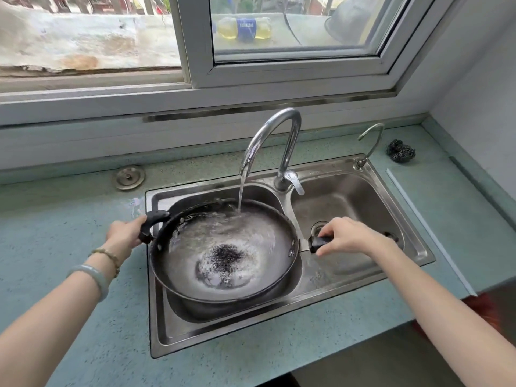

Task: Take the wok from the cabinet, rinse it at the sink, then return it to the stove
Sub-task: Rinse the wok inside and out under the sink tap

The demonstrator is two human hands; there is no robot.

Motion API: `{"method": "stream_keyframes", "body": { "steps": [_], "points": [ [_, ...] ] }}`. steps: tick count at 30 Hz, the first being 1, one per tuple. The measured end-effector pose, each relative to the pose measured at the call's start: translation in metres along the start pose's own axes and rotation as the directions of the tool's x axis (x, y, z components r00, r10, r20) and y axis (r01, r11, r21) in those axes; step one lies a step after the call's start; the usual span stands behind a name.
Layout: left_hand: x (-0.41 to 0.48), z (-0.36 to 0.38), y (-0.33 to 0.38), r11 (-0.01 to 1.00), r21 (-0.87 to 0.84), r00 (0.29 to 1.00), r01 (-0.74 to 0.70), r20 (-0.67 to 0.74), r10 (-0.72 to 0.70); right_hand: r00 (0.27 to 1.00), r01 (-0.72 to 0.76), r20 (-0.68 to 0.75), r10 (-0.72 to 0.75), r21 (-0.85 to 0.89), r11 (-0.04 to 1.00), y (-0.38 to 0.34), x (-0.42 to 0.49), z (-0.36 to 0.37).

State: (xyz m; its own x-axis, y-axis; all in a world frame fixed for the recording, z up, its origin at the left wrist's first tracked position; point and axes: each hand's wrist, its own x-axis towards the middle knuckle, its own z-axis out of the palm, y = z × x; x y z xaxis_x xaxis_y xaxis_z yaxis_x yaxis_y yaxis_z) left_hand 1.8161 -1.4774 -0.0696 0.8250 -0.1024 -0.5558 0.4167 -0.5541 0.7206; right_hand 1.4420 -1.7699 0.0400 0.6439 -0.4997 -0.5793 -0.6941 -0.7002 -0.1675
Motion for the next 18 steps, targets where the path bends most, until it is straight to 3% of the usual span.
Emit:
{"method": "stream_keyframes", "body": {
  "steps": [4,9,13,18],
  "points": [
    [-0.009,0.009,-0.009,0.994,-0.1,0.998,-0.037,0.051,0.042,0.984,-0.067,-0.172,0.043,-0.132,0.989,-0.002,-0.004,-0.002],
    [-0.01,0.011,0.002,0.957,-0.123,0.963,-0.262,0.027,0.267,0.956,-0.115,-0.269,0.117,0.022,0.993,0.008,0.015,0.033],
    [0.002,0.001,0.017,0.923,-0.046,0.923,-0.383,0.015,0.384,0.974,-0.092,-0.185,0.128,0.194,0.977,0.005,0.027,0.069],
    [0.017,-0.005,0.034,0.934,0.055,0.935,-0.352,-0.013,0.354,0.998,-0.056,-0.015,0.064,0.298,0.953,-0.001,0.028,0.08]
  ]
}}
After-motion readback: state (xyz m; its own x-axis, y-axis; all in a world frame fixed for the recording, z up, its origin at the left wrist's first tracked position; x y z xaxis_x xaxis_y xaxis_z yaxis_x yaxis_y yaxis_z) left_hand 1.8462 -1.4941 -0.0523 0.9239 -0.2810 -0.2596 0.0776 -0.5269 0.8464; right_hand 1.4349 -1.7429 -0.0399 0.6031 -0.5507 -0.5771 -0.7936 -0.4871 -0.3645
